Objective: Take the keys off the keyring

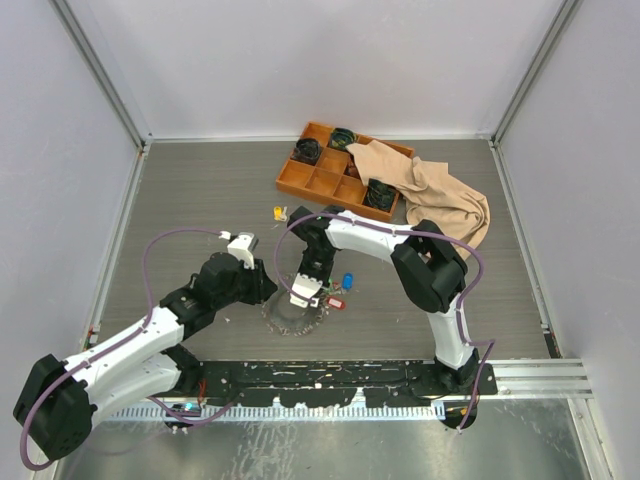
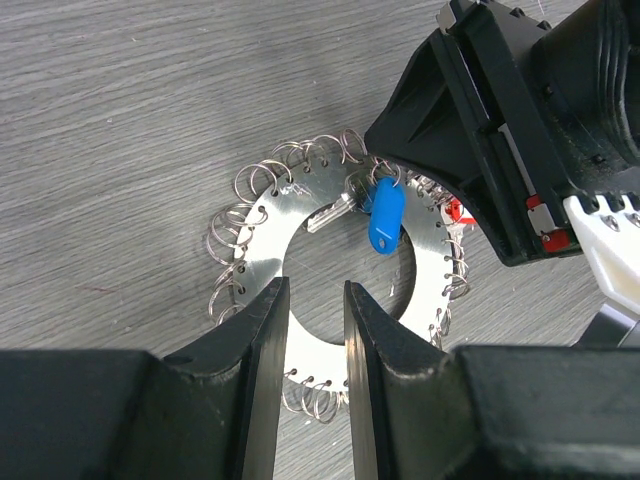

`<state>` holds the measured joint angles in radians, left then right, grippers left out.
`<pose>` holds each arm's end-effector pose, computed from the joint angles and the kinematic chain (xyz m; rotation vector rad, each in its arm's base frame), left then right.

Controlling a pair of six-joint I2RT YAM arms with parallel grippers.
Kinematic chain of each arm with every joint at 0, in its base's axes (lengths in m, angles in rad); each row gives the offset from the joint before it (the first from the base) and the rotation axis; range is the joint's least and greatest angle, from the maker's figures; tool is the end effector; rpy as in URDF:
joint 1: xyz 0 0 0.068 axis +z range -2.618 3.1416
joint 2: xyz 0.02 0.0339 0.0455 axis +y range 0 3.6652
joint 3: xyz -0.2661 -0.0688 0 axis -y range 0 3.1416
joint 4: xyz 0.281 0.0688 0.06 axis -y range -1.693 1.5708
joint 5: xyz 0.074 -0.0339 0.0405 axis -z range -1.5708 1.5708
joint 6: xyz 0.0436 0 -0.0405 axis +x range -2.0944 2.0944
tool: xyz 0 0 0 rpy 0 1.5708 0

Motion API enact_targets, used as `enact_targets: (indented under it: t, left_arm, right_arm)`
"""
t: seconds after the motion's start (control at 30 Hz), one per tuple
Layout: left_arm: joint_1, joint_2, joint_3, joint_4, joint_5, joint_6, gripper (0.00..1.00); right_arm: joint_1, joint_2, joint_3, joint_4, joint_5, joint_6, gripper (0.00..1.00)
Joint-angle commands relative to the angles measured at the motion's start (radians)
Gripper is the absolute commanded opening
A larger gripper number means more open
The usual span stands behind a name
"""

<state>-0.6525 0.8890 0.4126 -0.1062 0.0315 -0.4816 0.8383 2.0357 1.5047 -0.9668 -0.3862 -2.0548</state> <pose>0.1801 -0.1394 0.1799 0.2096 2.2249 -0.6763 0.2689 0.3235 0.1467 -2.8158 0.3313 0.3958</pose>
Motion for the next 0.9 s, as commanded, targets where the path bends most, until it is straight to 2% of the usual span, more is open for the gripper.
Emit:
enact_targets:
  t: [0.0,0.53,0.67,0.73,0.8,0.87]
  left_arm:
    - [0.005,-0.018,0.006,0.023,0.011,0.005,0.3]
    - [0.006,-0.008,0.009,0.031,0.019,-0.003,0.29]
    - [0.005,-0.009,0.011,0.033,0.02,-0.005,0.29]
    - [0.005,-0.01,0.011,0.033,0.022,-0.006,0.29]
    - [0.006,-0.011,0.01,0.031,0.022,-0.006,0.29]
    - [0.005,-0.013,0.009,0.031,0.022,-0.007,0.29]
  right_arm:
    - [-0.002,-0.068,-0.009,-0.012,0.006,0.011,0.23]
    - [-0.008,-0.105,-0.033,-0.005,0.01,0.033,0.14]
    - [-0.009,-0.105,-0.039,0.002,0.008,0.037,0.14]
    - [-0.011,-0.102,-0.035,0.006,0.001,0.041,0.18]
    - [-0.013,-0.099,-0.032,0.013,-0.007,0.04,0.28]
    - [-0.013,-0.094,-0.031,0.017,-0.018,0.03,0.34]
